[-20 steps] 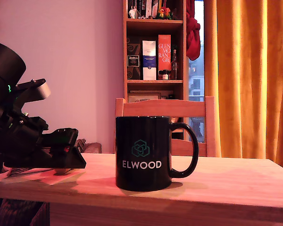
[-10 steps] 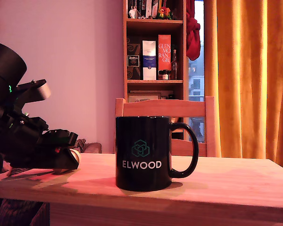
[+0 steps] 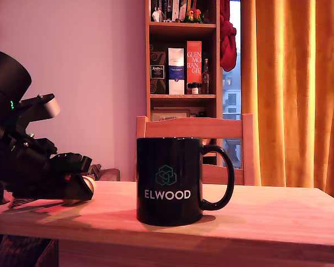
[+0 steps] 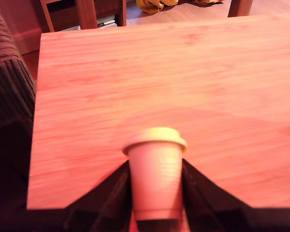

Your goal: Pick up the coffee capsules on the table and drop them inside the coffee cup

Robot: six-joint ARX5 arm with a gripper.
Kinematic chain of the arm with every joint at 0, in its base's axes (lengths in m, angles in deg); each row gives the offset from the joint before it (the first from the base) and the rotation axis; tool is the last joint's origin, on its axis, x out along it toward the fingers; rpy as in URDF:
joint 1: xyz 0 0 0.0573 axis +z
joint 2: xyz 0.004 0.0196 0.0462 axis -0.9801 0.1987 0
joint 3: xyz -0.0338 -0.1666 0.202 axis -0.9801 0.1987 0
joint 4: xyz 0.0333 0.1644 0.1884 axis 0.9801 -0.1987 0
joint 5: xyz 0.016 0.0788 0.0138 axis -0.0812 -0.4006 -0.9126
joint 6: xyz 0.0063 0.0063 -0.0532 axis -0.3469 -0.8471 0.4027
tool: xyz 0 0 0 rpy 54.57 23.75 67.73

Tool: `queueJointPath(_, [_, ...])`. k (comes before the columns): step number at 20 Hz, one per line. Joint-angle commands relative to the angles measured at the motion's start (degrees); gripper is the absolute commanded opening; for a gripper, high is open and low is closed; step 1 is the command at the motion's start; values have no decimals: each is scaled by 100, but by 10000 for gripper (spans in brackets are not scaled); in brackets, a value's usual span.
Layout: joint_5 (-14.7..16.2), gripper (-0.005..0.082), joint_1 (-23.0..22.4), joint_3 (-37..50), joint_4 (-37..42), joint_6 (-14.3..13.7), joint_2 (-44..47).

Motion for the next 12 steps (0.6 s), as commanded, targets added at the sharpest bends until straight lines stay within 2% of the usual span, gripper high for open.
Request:
queueJointPath(1, [90, 74, 4, 37, -17, -24, -111])
queueJointPath(4, [238, 74, 4, 37, -170, -22, -667])
queueJointPath(9, [627, 75, 0, 37, -850, -4, -2280])
queueJointPath(12, [675, 74, 0, 35, -1110, 37, -3093])
